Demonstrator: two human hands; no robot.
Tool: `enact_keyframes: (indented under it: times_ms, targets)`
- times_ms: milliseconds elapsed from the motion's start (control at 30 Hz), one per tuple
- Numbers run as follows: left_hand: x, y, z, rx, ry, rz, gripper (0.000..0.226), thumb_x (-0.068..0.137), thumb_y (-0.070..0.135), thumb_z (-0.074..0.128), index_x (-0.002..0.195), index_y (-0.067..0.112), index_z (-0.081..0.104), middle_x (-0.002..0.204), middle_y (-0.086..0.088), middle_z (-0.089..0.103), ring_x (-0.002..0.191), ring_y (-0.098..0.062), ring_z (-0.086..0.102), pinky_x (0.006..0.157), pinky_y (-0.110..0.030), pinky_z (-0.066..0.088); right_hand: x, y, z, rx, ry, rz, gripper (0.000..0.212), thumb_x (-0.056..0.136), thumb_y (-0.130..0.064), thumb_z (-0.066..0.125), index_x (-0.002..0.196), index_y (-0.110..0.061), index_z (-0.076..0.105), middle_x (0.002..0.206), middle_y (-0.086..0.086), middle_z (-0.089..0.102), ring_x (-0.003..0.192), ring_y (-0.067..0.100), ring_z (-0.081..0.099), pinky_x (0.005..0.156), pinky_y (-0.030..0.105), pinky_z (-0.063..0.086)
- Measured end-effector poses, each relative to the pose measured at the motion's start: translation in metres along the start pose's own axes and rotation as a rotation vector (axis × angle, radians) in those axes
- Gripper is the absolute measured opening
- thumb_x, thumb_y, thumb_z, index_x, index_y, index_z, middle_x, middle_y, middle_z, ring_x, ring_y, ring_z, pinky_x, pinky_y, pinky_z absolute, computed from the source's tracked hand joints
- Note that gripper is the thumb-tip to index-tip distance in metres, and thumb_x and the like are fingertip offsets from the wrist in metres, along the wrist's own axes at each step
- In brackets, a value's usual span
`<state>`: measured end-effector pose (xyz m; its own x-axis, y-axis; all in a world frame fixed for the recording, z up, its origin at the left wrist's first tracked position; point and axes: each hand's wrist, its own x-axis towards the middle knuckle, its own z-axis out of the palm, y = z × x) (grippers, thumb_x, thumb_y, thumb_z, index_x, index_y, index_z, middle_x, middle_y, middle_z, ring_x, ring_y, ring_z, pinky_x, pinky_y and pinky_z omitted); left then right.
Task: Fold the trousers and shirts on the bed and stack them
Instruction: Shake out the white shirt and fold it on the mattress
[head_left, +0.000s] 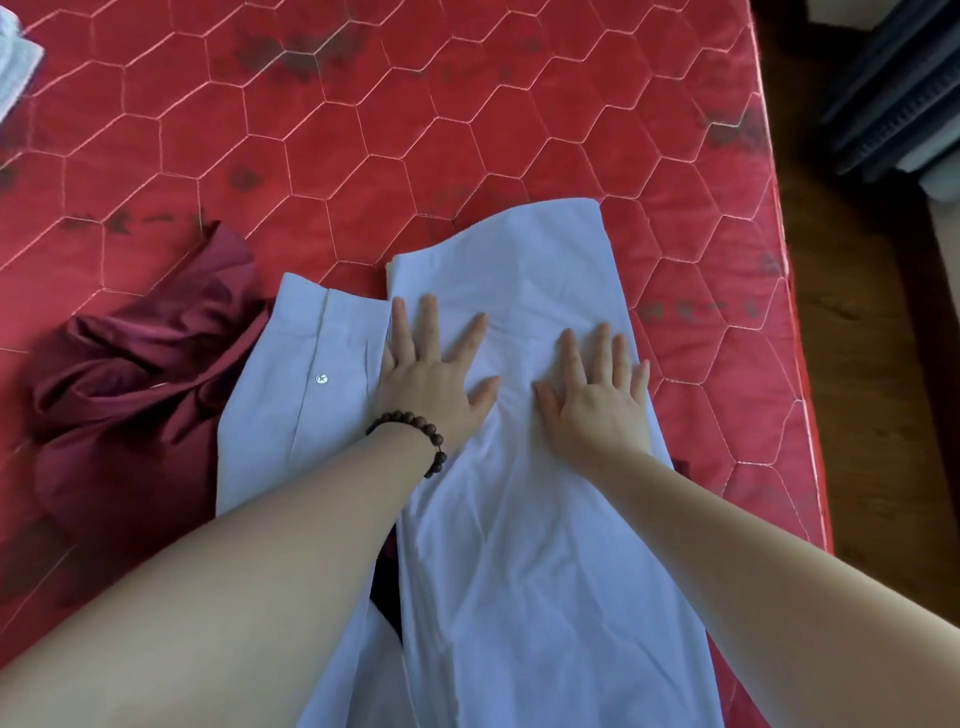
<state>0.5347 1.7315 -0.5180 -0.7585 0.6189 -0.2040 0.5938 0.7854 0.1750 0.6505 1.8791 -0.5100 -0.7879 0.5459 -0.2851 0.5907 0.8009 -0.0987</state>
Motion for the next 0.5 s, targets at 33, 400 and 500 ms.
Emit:
enact_keyframes:
  times_ms: [33,400,500]
  targets:
    - [0.000,0.000,0.002,0.009,0.026,-0.005,0.072,0.085,0.067,0.019,0.148,0.045,-0.009,0.160,-0.012,-0.016,0.143,-0.039,-0.023,0.116,-0.049,0.007,0.007,-0.004,0.000,0.012,0.016,-0.020,0.066,0.097,-0.055,0.023,0.154,-0.029,0.001,0.161,0.009,-0.012,0.147,0.030,-0.014,0.117,0.053,-0.008]
    - [0.000,0.000,0.009,0.027,0.096,-0.019,0.074,0.084,0.067,0.025,0.151,0.043,0.005,0.161,-0.013,-0.003,0.146,-0.039,-0.012,0.112,-0.047,0.021,0.114,-0.021,-0.016,-0.051,0.006,-0.096,0.072,0.084,-0.075,0.004,0.149,-0.045,-0.007,0.161,0.001,-0.016,0.146,0.024,-0.020,0.115,0.059,-0.009]
    - [0.002,0.000,0.009,0.031,0.098,-0.030,0.072,0.085,0.066,0.027,0.150,0.043,0.007,0.161,-0.012,-0.001,0.146,-0.039,-0.009,0.112,-0.047,0.022,0.128,-0.023,-0.021,-0.063,0.012,-0.072,0.073,0.084,-0.074,0.002,0.149,-0.044,-0.008,0.160,0.001,-0.018,0.146,0.024,-0.019,0.115,0.058,-0.010]
